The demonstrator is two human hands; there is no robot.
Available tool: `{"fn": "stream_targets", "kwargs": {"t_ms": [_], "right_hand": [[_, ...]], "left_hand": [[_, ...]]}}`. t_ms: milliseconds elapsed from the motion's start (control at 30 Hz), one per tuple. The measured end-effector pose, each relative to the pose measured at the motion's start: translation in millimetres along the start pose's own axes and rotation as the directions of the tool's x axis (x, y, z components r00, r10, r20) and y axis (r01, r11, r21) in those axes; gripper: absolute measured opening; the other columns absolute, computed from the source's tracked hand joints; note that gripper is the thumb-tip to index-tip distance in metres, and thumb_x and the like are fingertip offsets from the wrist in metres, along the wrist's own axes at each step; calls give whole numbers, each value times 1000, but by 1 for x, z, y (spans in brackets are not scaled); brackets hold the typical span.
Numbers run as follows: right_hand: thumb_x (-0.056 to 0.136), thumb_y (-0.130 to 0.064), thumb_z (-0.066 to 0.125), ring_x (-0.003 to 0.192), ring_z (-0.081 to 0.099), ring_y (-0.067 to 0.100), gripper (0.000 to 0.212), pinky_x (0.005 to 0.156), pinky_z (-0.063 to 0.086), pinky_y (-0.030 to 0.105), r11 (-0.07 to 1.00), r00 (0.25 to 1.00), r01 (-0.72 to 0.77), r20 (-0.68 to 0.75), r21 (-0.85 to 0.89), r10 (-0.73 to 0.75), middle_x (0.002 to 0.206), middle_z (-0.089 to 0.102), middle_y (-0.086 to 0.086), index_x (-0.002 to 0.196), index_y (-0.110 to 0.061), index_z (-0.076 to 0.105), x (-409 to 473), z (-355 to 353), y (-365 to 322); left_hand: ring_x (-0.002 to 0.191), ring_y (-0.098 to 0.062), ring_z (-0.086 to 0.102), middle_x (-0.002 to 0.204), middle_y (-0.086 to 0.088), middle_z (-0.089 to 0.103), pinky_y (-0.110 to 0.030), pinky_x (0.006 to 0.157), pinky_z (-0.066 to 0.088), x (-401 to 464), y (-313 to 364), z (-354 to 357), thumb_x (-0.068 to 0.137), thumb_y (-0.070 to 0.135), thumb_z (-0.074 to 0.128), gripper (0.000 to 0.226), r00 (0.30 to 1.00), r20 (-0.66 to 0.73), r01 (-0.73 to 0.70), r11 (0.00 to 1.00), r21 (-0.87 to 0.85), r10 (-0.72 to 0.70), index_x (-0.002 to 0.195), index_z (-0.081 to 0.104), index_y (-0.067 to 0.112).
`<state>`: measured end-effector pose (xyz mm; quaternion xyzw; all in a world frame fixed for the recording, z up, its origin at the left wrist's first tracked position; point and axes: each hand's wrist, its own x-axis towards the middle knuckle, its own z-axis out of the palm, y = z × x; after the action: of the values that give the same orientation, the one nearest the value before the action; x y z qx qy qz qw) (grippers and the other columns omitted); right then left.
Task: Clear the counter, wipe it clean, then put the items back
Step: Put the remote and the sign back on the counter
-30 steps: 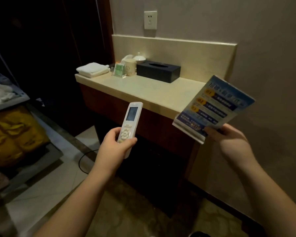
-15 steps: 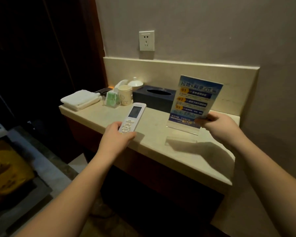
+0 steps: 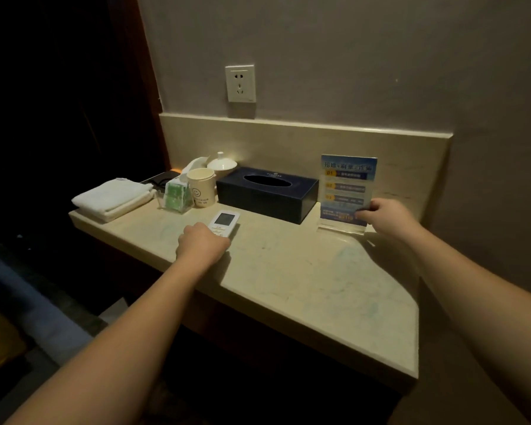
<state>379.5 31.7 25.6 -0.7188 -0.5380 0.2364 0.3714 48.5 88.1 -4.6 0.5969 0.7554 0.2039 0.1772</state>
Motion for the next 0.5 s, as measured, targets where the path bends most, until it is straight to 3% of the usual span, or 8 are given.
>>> {"fn": "stream_targets", "kwargs": {"t_ms": [100, 500], "right_hand": [[93, -25, 59, 95, 62, 19, 19, 91, 51, 43, 999, 999, -35, -4, 18, 35, 102, 68, -4, 111, -23, 66, 13, 3, 4], [93, -24, 59, 97, 65, 23, 20, 93, 51, 47, 989, 993, -114, -14, 91, 116, 104, 69, 0, 112, -19, 63, 43, 24, 5]], "left_hand": [[107, -32, 53, 123, -15, 50, -44, 87, 52, 8, 3, 4, 79, 37, 67, 59, 1000, -1, 15, 999, 35, -15, 128, 48, 10], [114, -32, 49, 130, -15, 44, -40, 89, 47, 31, 10, 2, 83, 36, 67, 63, 997, 39, 59, 997, 46, -61, 135, 42, 9]]}}
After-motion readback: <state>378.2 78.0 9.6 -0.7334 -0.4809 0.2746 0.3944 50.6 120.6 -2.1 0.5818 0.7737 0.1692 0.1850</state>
